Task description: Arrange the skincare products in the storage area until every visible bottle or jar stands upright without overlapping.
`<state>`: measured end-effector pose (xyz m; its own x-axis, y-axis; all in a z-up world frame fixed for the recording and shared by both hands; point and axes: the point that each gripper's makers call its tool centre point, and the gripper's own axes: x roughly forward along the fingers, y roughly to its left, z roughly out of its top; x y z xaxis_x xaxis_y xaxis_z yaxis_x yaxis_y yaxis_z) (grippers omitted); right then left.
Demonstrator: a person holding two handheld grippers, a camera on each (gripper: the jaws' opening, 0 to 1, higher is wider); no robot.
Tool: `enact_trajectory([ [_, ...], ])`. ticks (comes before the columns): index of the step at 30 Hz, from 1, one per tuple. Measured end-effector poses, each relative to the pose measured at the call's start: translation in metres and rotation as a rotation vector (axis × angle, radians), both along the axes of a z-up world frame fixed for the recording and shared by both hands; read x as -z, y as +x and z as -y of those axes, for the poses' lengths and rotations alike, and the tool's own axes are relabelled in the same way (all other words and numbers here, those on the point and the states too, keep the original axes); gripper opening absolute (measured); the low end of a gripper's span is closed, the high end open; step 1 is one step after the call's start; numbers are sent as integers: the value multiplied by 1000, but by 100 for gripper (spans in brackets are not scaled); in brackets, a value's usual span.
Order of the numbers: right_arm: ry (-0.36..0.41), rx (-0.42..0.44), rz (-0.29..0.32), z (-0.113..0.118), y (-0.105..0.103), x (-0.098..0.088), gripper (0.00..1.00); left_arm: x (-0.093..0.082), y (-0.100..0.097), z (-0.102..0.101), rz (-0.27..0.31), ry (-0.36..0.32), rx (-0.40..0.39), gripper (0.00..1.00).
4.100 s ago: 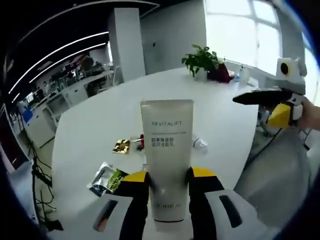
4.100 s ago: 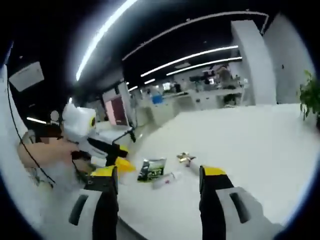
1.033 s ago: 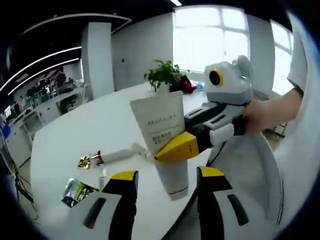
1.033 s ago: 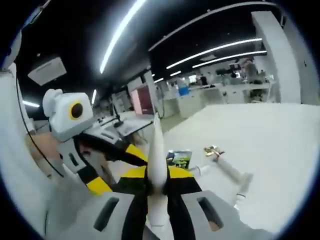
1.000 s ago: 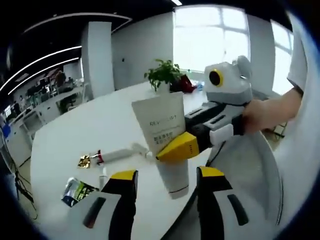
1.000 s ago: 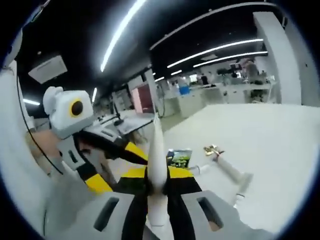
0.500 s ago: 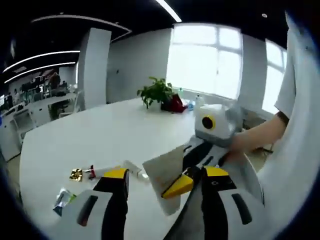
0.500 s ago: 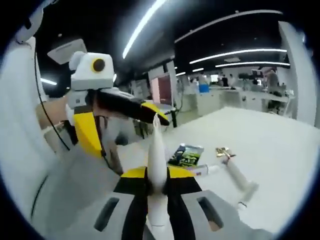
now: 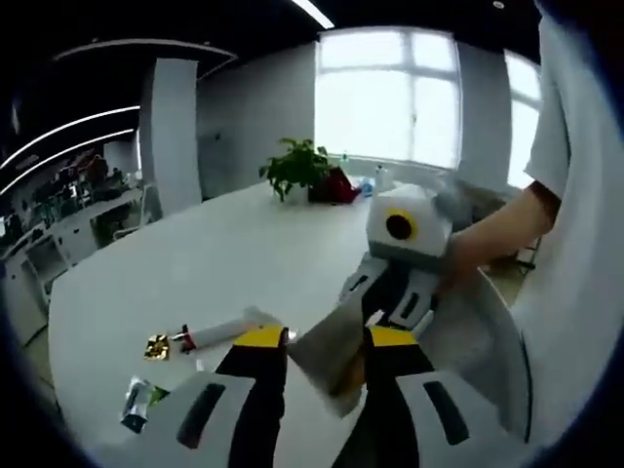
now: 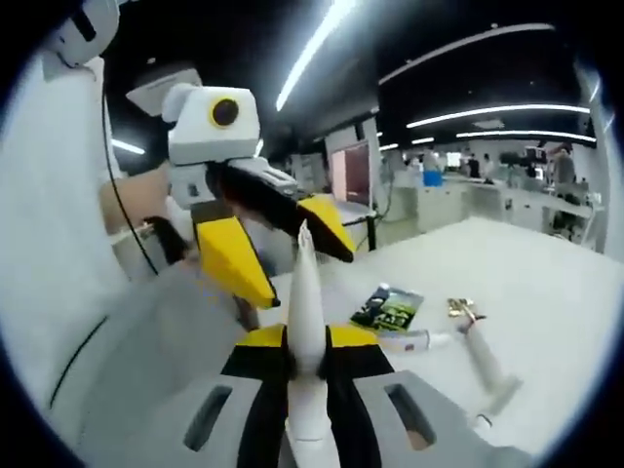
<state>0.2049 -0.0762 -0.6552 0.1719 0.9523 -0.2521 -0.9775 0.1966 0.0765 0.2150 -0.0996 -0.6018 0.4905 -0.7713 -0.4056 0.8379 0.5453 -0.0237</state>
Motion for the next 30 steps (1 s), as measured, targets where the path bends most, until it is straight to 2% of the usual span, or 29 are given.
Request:
enact_trajectory([
  [3, -8, -19, 0, 0, -1, 4, 12, 1, 2, 3, 21, 21, 31, 34],
  [8, -14, -50, 13, 0, 1, 4, 12, 19, 5, 9, 71, 157, 129, 32],
  [13, -21, -55, 18, 0, 5, 9, 12, 26, 11, 14, 68, 188, 156, 31],
  [17, -32, -41, 17, 4, 13, 15, 12, 32, 16, 15, 53, 188, 176, 29],
  [19, -35, -37, 20, 6, 16, 17, 12, 32, 17, 18, 74, 200, 189, 28],
  [30, -87, -51, 42, 7, 25, 38, 15, 53, 16, 24, 51, 273, 293, 17],
])
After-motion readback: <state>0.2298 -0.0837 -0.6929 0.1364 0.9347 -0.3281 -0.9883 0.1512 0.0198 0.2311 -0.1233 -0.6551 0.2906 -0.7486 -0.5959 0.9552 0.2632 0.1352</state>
